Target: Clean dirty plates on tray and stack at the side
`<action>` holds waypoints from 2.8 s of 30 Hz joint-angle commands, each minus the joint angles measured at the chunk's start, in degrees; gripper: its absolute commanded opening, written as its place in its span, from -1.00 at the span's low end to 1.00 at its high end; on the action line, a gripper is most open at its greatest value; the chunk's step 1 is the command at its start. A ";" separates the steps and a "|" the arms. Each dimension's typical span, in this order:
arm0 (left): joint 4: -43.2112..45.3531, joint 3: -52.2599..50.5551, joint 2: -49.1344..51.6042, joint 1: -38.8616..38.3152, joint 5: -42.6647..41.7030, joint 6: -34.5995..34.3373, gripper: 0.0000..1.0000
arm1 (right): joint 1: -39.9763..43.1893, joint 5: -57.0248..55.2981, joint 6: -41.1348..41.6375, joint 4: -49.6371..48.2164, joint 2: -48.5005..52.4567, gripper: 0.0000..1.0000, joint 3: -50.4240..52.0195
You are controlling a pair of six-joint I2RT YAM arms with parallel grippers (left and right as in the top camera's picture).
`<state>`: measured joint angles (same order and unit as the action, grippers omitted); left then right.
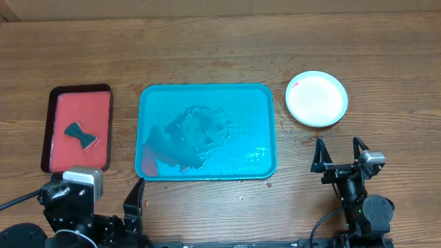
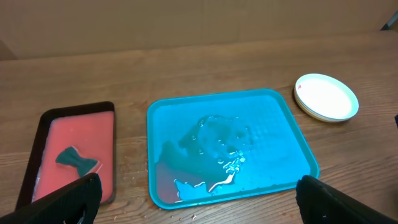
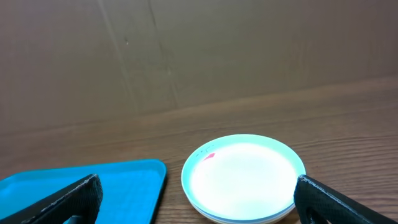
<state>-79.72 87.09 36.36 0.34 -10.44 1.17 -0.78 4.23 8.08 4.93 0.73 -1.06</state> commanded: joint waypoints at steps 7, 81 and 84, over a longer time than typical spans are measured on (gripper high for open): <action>0.02 0.02 -0.37 -0.33 0.37 -0.96 1.00 | 0.15 -0.26 -1.27 -0.35 -0.57 1.00 0.59; 75.17 -86.82 -36.17 2.95 10.62 -4.07 1.00 | 0.15 -0.26 -1.27 -0.37 -0.57 1.00 0.59; 75.17 -86.82 -36.17 2.95 10.64 -2.80 1.00 | 0.15 -0.26 -1.27 -0.35 -0.57 1.00 0.59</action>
<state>-4.45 0.49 0.95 3.05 -0.34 -4.21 -0.78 4.23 7.22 4.80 0.73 -1.06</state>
